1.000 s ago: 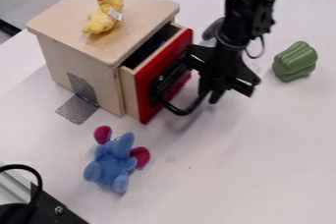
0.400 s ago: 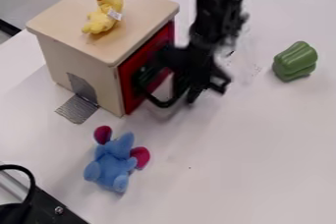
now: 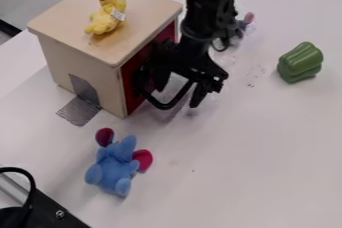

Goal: Close the drawer

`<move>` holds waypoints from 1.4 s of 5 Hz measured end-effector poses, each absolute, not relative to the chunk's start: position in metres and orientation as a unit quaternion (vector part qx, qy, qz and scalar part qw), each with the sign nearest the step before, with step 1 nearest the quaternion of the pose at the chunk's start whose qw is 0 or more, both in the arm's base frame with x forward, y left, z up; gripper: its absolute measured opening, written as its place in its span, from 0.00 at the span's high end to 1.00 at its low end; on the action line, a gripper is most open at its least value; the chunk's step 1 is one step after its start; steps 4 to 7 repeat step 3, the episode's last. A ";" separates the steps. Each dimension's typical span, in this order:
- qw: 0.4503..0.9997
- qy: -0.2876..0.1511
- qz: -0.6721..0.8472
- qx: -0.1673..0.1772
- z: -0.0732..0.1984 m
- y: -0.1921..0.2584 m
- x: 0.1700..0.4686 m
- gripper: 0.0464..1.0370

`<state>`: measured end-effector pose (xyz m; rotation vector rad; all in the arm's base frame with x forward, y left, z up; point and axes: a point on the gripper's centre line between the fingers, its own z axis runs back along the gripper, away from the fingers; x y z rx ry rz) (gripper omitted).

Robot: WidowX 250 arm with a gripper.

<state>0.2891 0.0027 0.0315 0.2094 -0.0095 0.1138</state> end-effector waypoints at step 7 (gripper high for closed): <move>0.994 -0.088 0.026 0.056 0.104 -0.036 0.293 0.04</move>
